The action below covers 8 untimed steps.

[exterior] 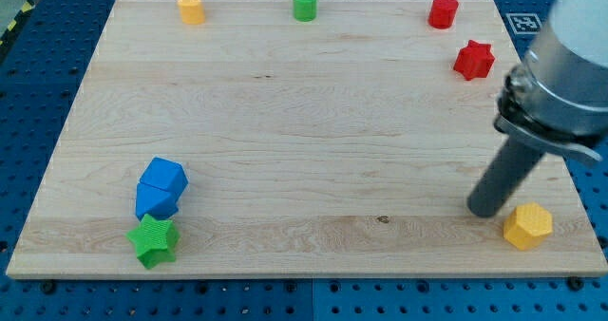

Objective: Move the blue triangle left a bit

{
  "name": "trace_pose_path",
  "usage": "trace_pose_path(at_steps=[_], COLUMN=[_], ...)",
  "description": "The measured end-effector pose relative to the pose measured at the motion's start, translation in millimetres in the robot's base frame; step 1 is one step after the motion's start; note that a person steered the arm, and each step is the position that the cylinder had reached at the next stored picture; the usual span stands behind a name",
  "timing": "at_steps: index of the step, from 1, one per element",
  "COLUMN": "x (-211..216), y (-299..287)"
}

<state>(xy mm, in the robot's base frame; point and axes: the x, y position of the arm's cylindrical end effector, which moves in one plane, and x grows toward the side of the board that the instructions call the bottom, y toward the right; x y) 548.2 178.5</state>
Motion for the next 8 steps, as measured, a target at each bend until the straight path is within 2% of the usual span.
trace_pose_path(at_steps=[2,8], x=[-64,-68], y=[-28,-40])
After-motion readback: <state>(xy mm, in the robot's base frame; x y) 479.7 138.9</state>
